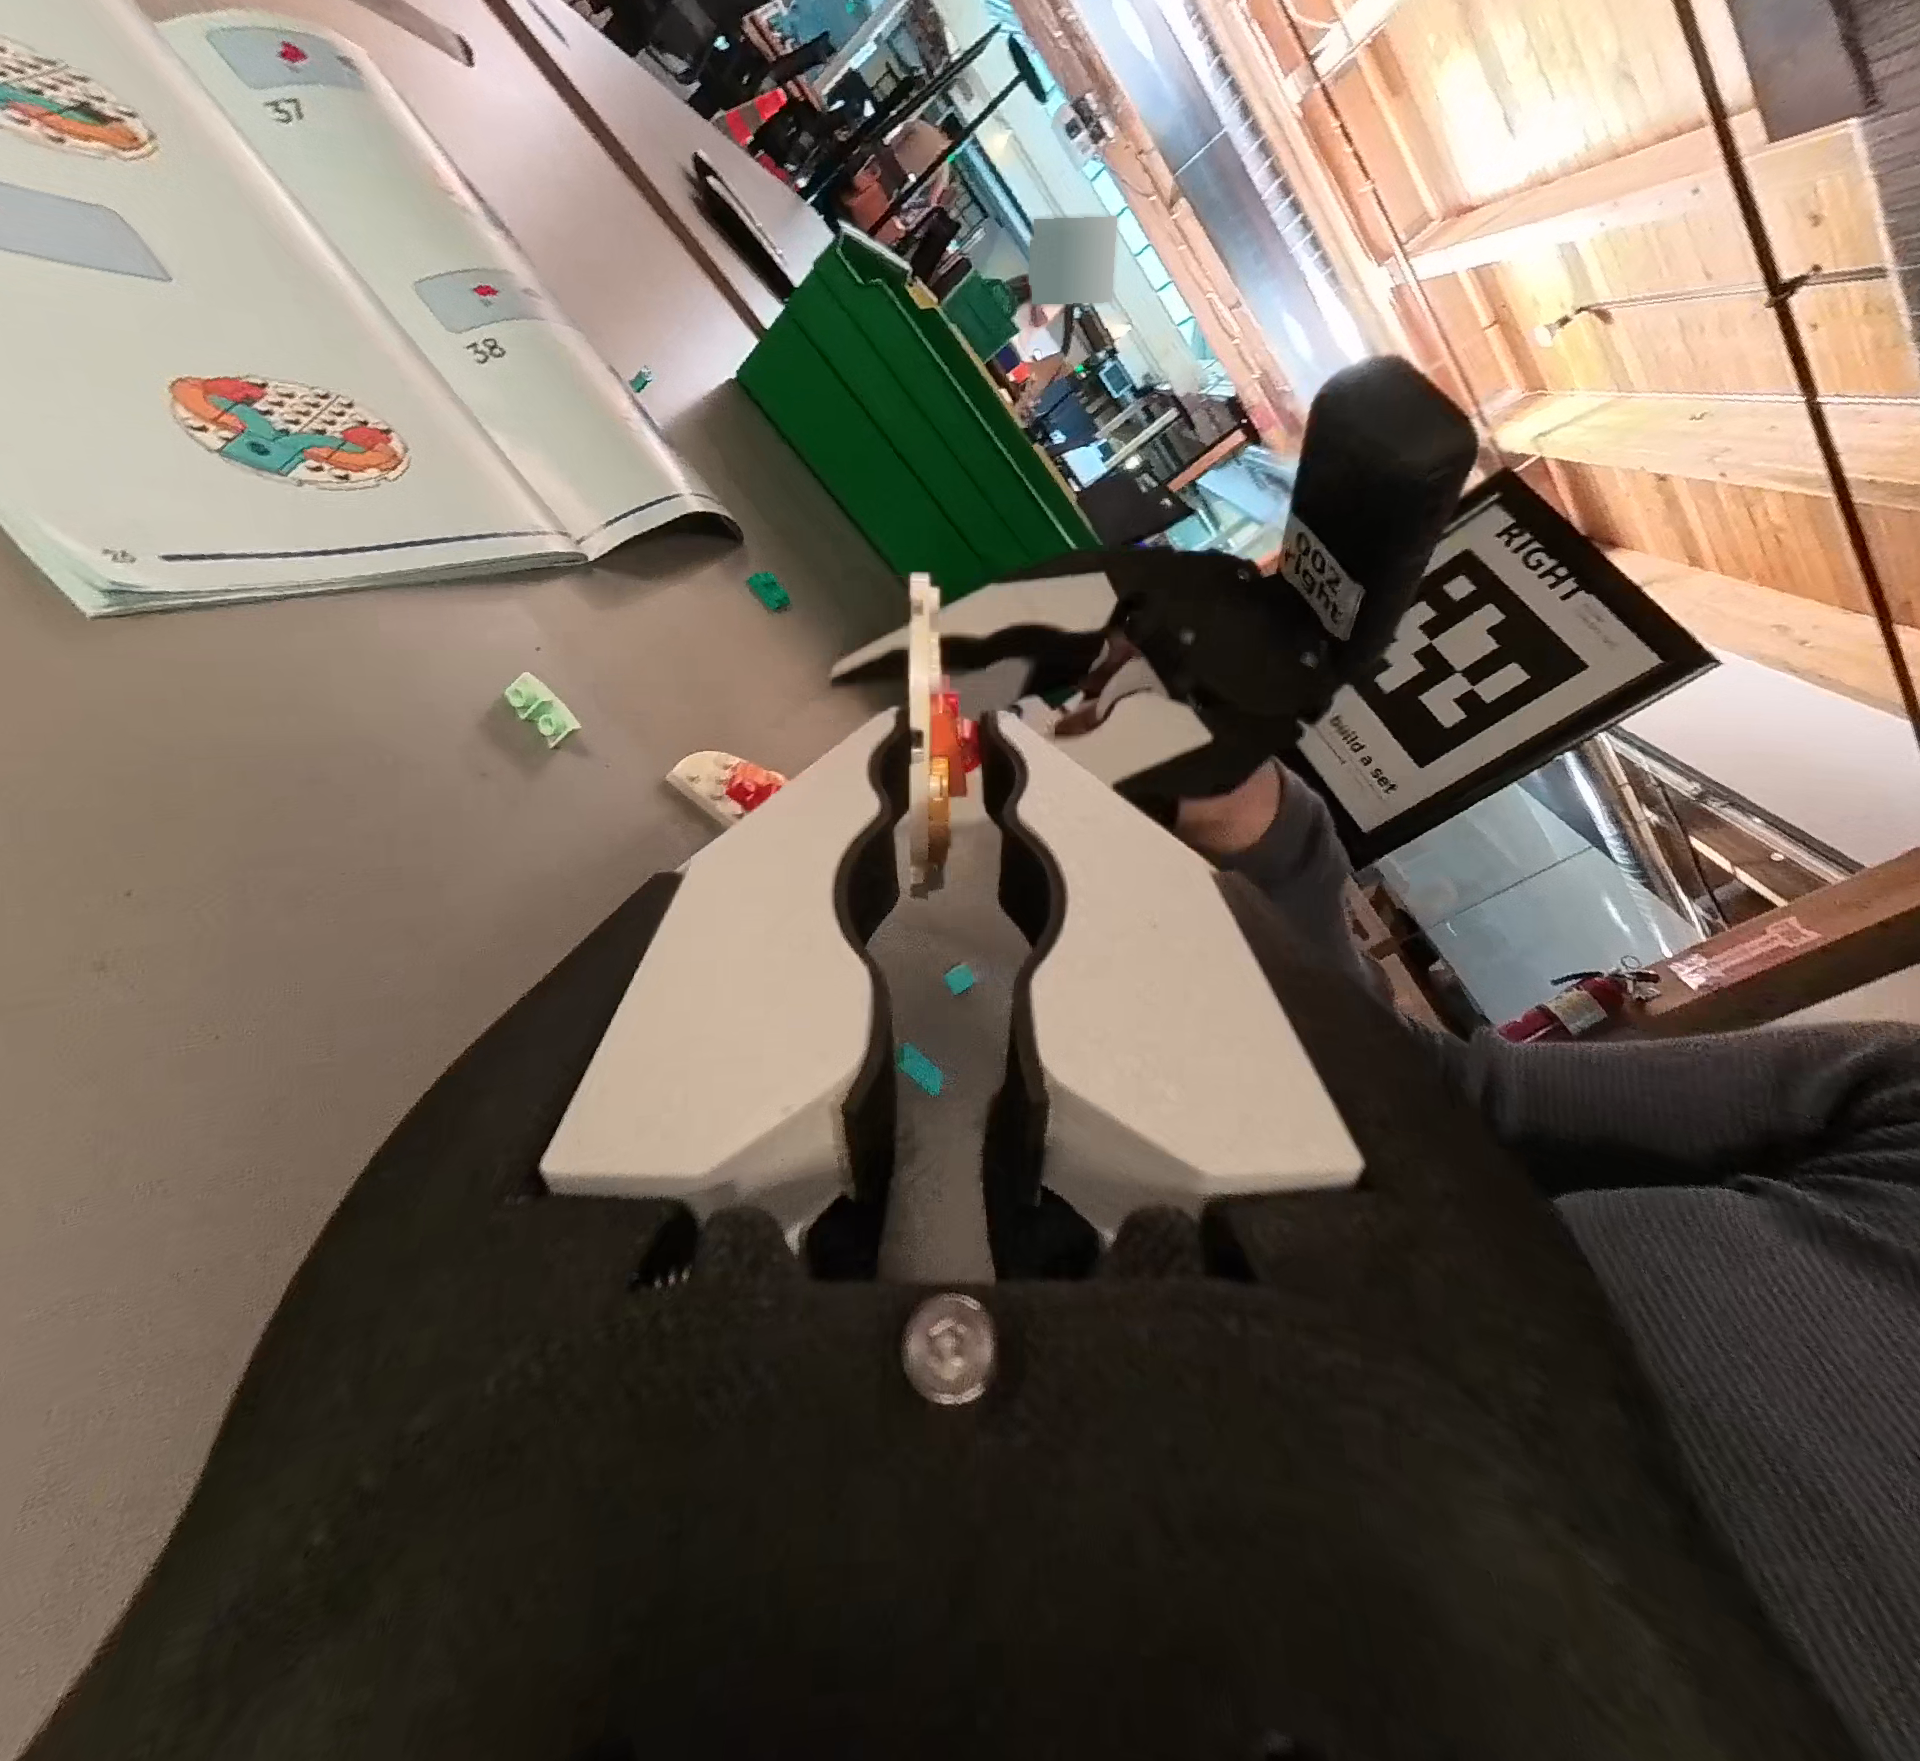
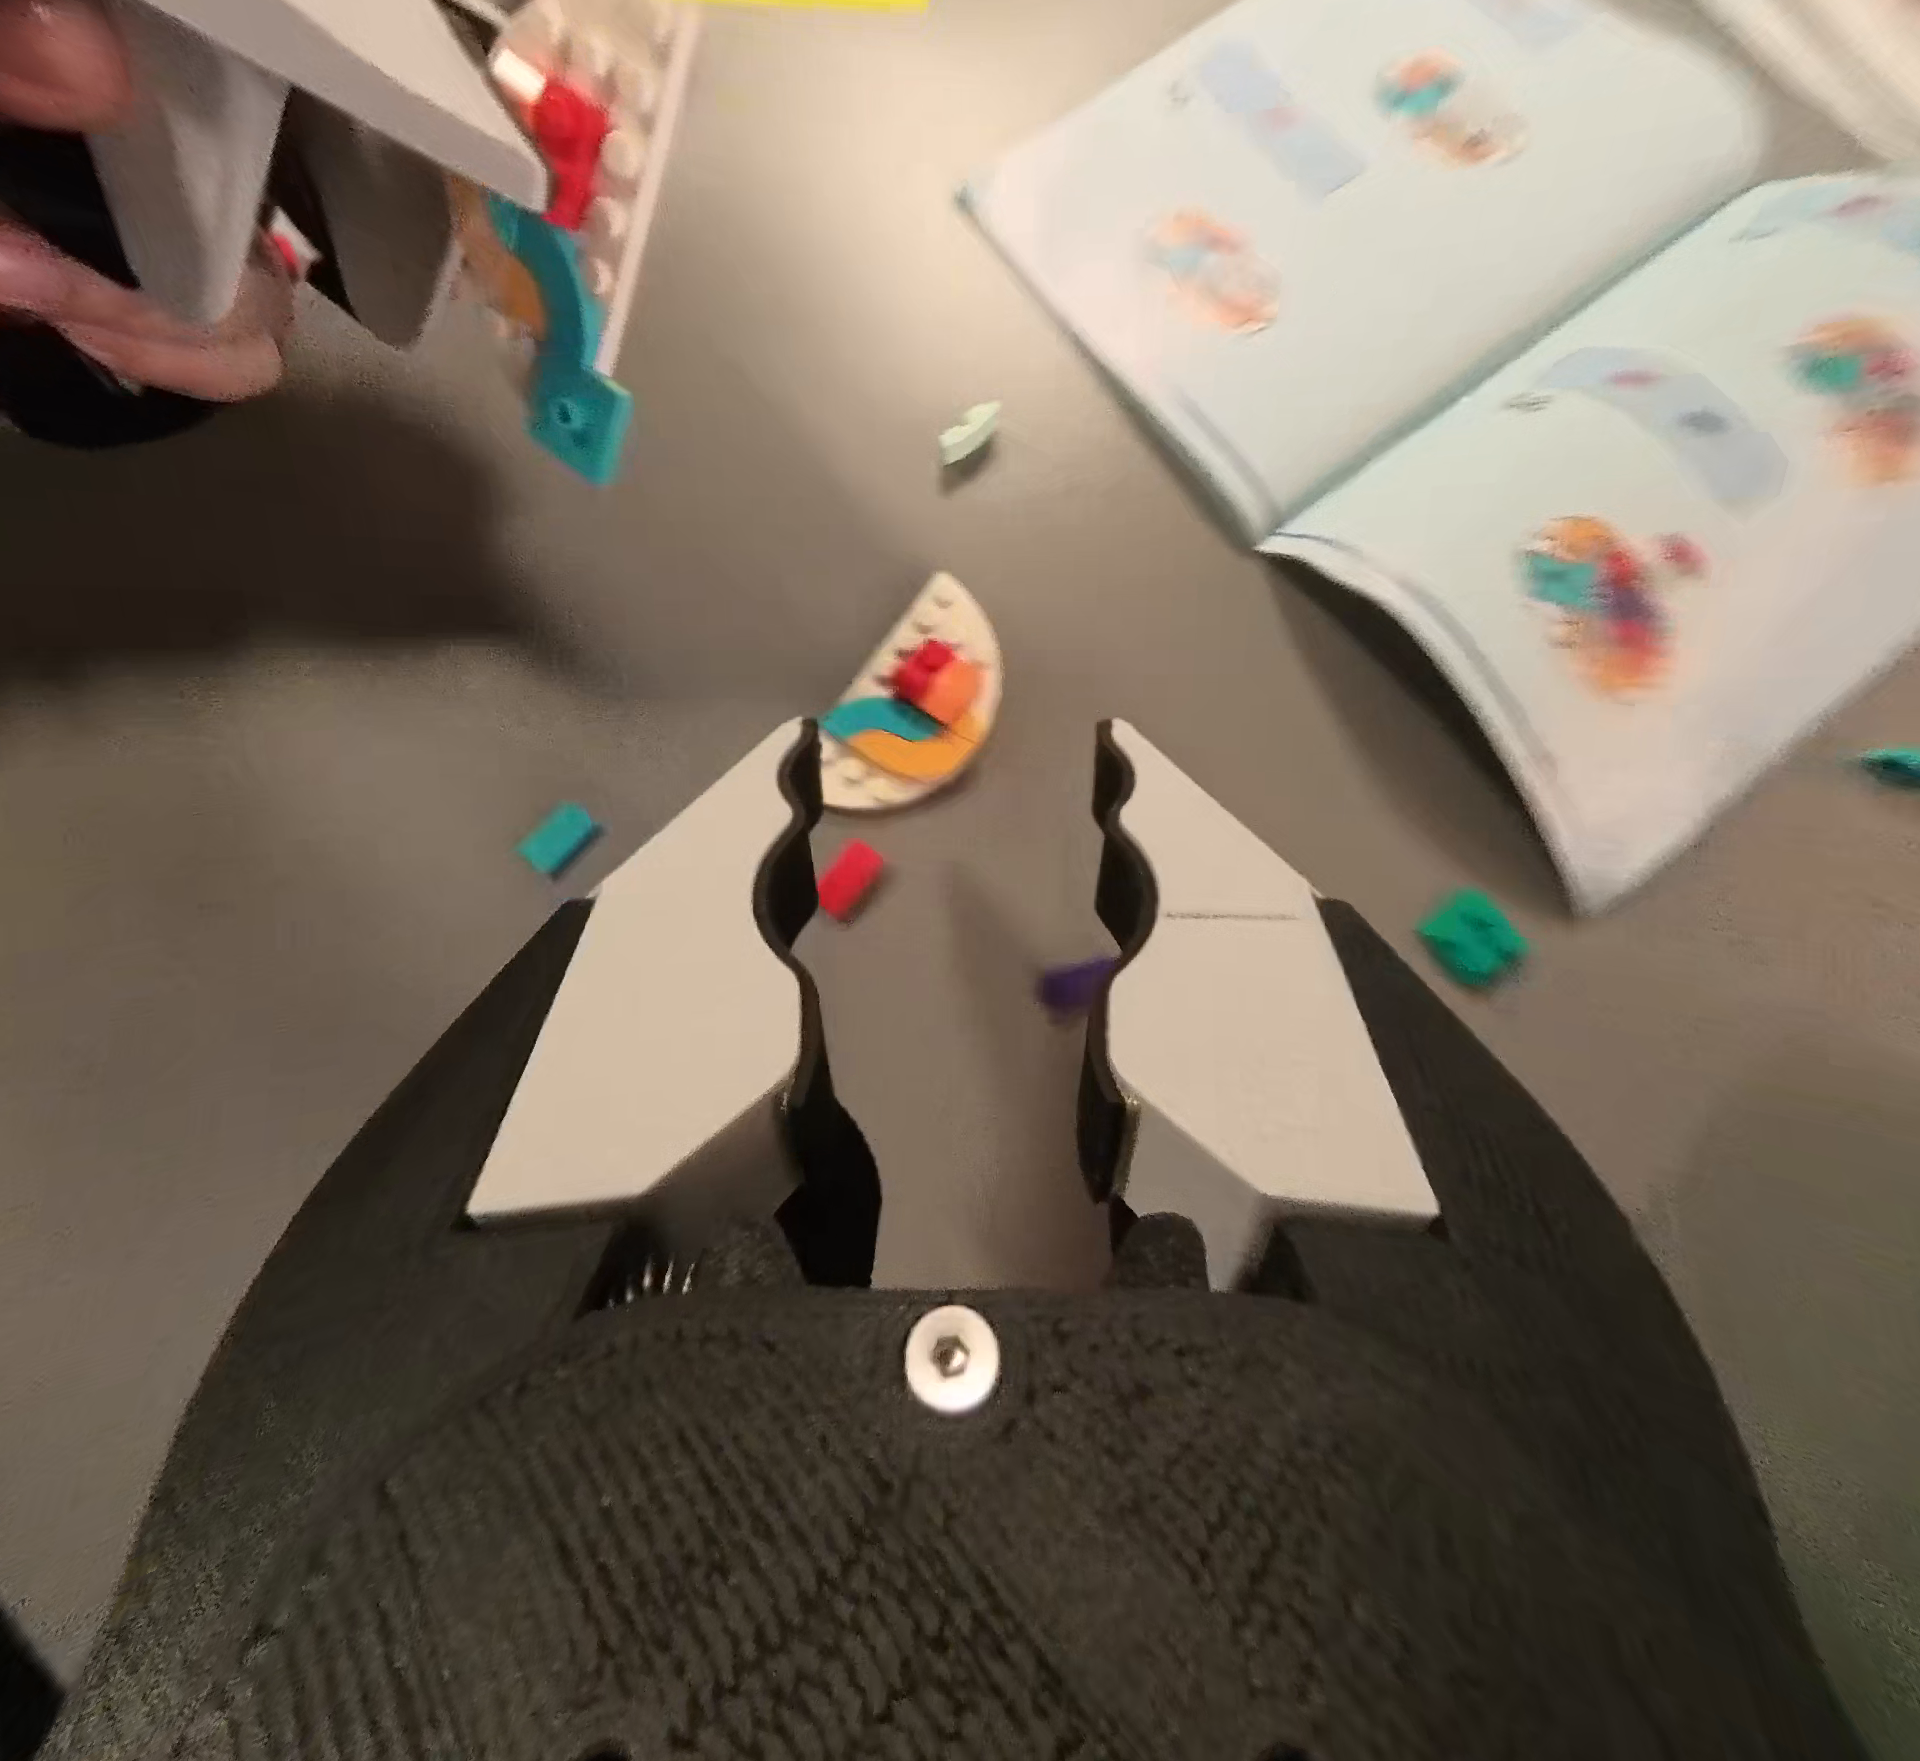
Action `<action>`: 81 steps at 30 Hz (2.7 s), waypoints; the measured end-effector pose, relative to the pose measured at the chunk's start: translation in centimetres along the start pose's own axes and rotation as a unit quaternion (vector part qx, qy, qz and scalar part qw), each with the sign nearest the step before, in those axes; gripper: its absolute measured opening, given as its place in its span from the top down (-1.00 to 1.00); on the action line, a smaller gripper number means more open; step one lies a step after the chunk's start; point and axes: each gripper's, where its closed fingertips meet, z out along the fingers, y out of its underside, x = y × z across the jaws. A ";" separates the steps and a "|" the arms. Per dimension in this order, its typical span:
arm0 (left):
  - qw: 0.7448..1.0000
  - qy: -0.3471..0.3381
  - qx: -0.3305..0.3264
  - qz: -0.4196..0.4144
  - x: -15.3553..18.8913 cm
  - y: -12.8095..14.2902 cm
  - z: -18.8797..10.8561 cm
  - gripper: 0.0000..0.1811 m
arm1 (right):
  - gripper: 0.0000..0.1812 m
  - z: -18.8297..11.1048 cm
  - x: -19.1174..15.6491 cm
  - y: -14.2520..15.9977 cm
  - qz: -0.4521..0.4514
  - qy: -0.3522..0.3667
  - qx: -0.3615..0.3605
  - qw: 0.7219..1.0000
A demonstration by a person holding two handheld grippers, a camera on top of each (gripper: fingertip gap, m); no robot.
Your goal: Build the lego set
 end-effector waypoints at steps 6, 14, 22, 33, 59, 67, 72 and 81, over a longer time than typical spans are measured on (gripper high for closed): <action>0.997 0.058 -0.048 -0.026 1.8 1.2 0.3 0.88 | 0.49 -4.9 6.9 2.8 -0.128 0.017 0.031 0.991; 0.979 0.108 -0.150 -0.093 3.1 5.2 1.7 0.88 | 0.54 -2.4 10.4 4.7 -0.172 -0.092 -0.036 0.980; 0.964 0.137 -0.136 -0.182 3.1 5.1 1.7 0.88 | 0.67 -0.3 10.9 5.1 -0.179 -0.159 -0.045 0.970; 0.973 0.079 -0.103 -0.189 1.0 4.8 2.4 0.88 | 0.85 0.3 7.4 3.2 -0.163 -0.162 -0.039 0.973; 0.988 0.087 -0.111 -0.067 2.8 5.0 3.4 0.87 | 0.97 -2.8 -5.1 -4.7 0.134 -0.469 0.097 0.868; 0.987 0.074 -0.126 -0.061 2.3 5.4 3.3 0.91 | 0.96 -2.9 -4.0 -4.6 0.166 -0.482 0.106 0.854; 0.982 0.046 -0.127 -0.130 1.0 5.6 3.0 0.92 | 0.52 -2.8 1.7 -4.0 0.013 -0.308 0.159 0.938; 0.965 0.070 -0.151 -0.203 1.6 7.1 3.6 0.91 | 0.61 0.9 6.4 2.0 -0.231 -0.214 0.039 0.948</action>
